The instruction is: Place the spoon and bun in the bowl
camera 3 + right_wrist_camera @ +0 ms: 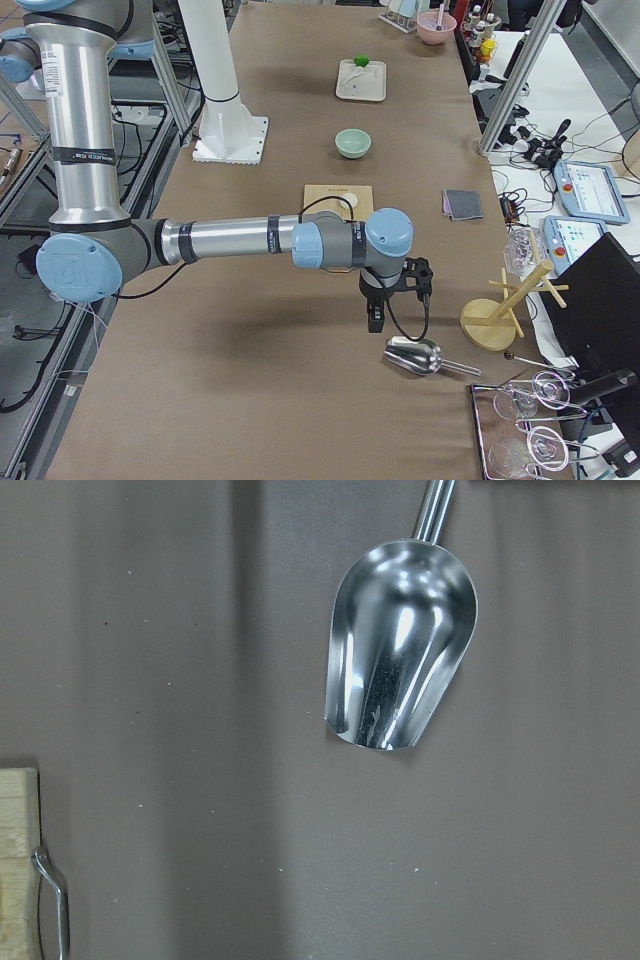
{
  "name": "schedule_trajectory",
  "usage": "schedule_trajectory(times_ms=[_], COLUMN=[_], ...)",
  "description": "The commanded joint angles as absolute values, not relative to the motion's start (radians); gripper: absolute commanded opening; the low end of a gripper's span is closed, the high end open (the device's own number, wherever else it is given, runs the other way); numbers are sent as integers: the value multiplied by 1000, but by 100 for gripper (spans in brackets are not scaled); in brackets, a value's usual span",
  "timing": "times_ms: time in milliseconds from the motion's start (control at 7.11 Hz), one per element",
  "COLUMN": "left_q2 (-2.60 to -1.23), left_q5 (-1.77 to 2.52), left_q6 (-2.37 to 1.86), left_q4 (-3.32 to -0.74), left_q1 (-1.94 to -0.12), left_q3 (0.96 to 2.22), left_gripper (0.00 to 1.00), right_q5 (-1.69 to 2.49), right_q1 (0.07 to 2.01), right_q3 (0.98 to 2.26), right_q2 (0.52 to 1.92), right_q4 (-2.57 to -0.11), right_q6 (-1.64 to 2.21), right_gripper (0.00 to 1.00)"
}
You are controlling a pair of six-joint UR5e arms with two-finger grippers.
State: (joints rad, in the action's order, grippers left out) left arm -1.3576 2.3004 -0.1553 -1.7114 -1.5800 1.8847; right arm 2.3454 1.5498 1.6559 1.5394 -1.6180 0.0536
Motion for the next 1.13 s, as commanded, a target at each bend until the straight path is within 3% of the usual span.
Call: schedule_trajectory(times_ms=[0, 563, 985], left_q2=[-1361, -1388, -1475], left_q5=[2304, 2303, 2368], left_q6=[-156, -216, -340], left_q4=[-1712, -1710, -1741], left_q1=[-1580, -1568, -1488], left_q3=[1887, 1911, 2043], left_gripper=[98, 98, 98], right_q5=[2345, 2347, 2347], right_q1=[1549, 1548, 1546], right_q3=[1658, 1683, 1718], right_q2=[1540, 1540, 1540], right_q4=[-1618, -1618, -1618], right_q6=[58, 61, 71], right_gripper=[100, 100, 100])
